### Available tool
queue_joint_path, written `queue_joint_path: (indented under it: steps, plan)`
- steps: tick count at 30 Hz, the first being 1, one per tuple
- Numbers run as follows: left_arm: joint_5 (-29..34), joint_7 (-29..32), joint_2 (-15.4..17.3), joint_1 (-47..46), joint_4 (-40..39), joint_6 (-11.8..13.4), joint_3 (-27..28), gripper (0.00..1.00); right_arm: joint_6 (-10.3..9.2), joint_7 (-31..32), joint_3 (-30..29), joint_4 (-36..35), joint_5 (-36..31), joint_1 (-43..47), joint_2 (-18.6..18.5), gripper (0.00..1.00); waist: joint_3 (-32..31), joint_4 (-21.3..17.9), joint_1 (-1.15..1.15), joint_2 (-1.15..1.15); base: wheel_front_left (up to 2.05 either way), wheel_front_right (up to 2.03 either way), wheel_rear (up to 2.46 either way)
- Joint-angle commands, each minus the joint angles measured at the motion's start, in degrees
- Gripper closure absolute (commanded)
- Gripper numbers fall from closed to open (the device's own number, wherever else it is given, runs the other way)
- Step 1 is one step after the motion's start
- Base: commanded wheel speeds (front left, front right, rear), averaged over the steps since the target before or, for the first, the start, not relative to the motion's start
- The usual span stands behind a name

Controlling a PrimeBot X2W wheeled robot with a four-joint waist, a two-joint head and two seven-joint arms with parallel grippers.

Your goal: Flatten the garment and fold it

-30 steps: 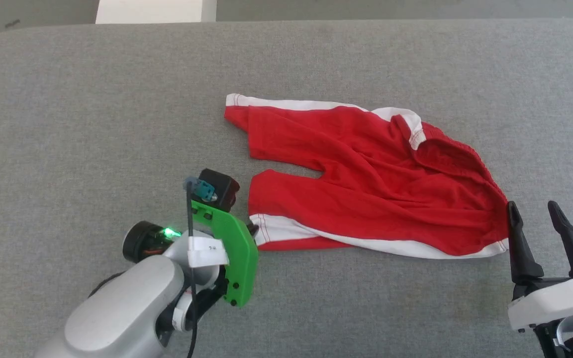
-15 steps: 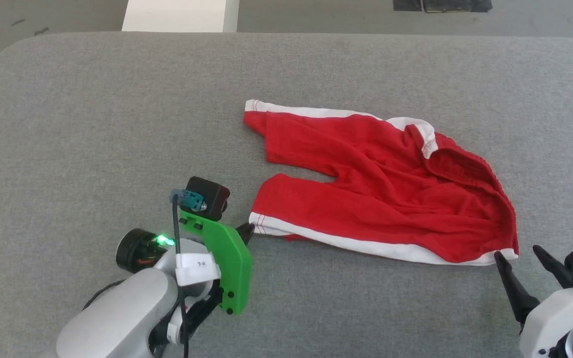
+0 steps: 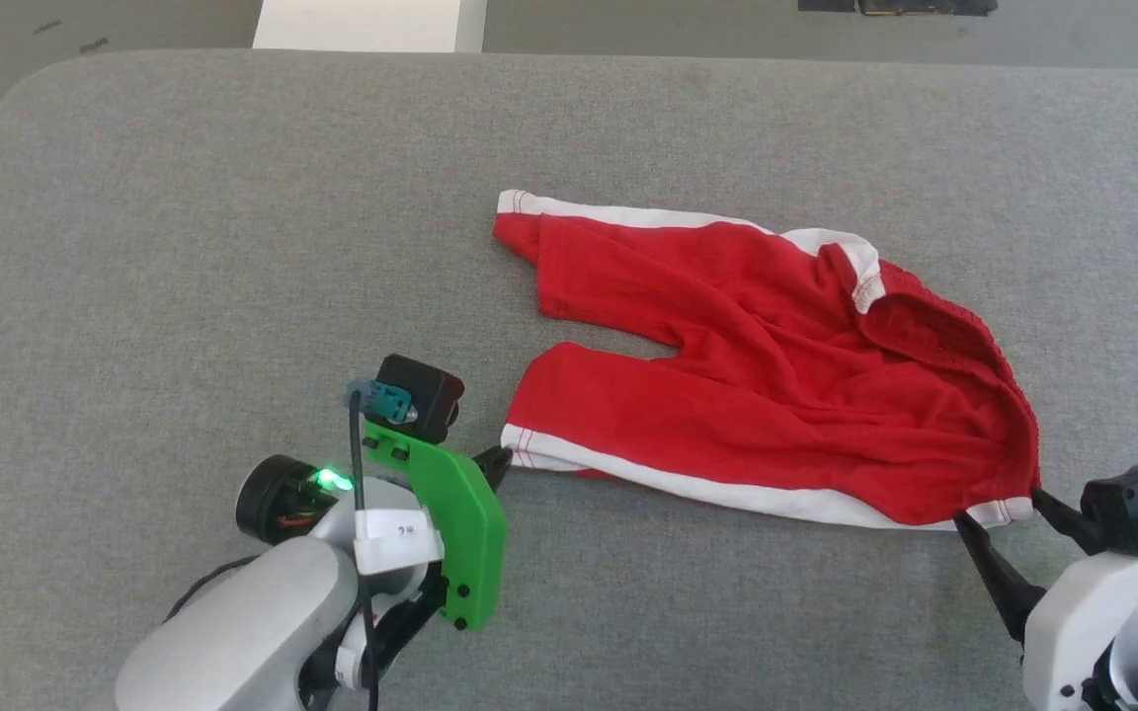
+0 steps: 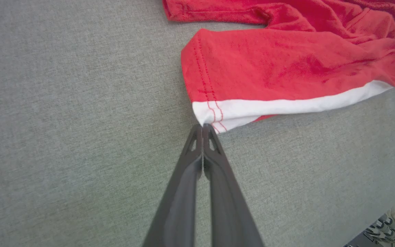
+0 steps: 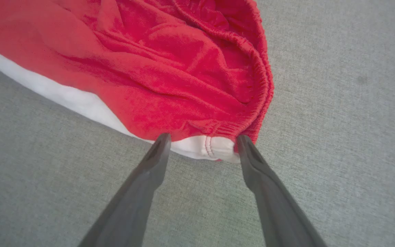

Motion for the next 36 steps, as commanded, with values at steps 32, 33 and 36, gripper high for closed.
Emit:
queue_joint_path:
  steps: [32,33,36]
  plan:
    - [1.47,-5.8,2.89,-1.01,-4.73,0.97,3.97,1.0,-0.08,0.12,-0.49,-6.95,17.09,-8.07,-3.78,1.0,-8.31,-0.99,0.0,0.0,0.0,0.0,0.0]
    - [1.72,-6.24,3.4,-1.49,-5.59,0.95,4.6,1.0,-0.08,0.02,-0.84,-7.49,18.66,-9.23,-4.15,1.0,-8.68,-1.01,0.0,0.0,0.0,0.0,0.0]
    - [2.14,-7.24,4.5,-3.16,-7.54,1.01,6.53,1.0,-0.08,-0.34,-1.21,-8.7,21.52,-12.69,-5.99,1.0,-9.56,-0.98,0.0,0.0,0.0,0.0,0.0]
